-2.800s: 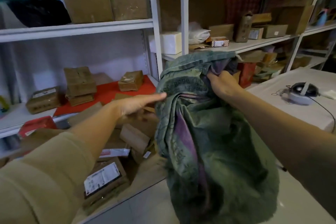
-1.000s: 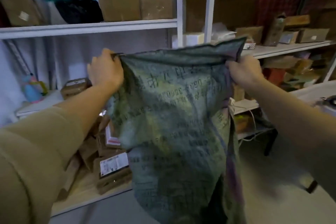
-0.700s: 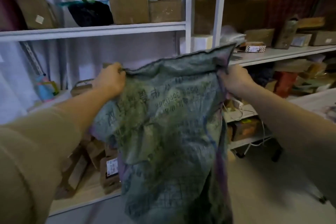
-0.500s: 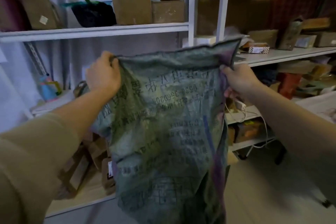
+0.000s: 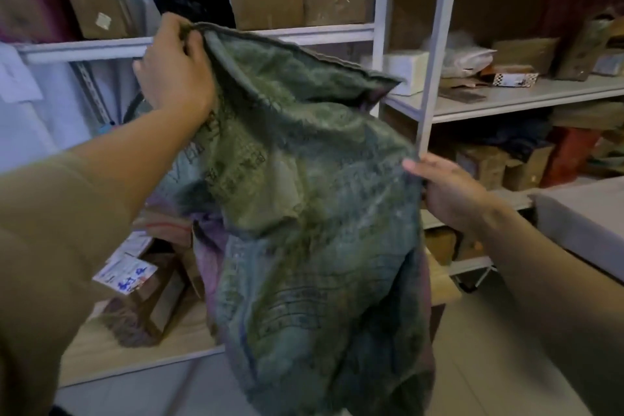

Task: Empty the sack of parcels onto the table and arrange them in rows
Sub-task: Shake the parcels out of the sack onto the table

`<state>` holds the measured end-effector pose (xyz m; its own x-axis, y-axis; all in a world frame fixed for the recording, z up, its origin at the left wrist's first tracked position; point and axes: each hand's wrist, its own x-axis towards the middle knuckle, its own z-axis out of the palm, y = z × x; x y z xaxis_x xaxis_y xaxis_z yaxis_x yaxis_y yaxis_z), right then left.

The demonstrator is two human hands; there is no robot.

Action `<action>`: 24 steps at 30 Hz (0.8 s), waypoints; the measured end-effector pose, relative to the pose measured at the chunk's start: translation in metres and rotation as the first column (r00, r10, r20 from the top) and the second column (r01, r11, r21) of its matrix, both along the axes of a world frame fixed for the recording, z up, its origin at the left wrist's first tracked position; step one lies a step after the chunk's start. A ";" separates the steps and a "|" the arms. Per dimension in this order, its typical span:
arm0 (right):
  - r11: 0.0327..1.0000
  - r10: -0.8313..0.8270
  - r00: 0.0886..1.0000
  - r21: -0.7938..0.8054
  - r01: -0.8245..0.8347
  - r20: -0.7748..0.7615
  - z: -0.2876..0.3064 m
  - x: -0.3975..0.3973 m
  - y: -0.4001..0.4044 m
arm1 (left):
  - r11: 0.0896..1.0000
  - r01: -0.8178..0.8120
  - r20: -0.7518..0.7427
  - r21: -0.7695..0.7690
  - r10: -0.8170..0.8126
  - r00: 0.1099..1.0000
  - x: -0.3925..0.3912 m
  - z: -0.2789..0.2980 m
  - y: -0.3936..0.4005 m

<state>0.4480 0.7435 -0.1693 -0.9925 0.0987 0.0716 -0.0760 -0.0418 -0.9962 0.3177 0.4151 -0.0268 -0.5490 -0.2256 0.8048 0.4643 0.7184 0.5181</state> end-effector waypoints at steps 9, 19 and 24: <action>0.946 0.275 0.888 0.061 -0.318 0.367 -0.041 0.000 -0.042 | 0.994 0.112 -0.083 -0.012 -0.112 0.990 -0.011 0.018 -0.013; 0.967 0.090 0.979 -0.253 -0.042 0.182 -0.047 -0.041 -0.059 | 0.990 0.138 -0.018 0.021 -0.137 0.990 -0.021 0.029 -0.033; 0.987 0.084 0.987 -0.149 -0.064 0.135 -0.021 -0.062 -0.102 | 0.992 0.122 0.006 -0.022 -0.121 0.993 -0.020 0.033 -0.036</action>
<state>0.3861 0.6414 -0.1905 -0.9966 0.0236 -0.0784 0.0728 -0.1852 -0.9800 0.2977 0.3787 0.0060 -0.5749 -0.1391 0.8063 0.5465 0.6682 0.5049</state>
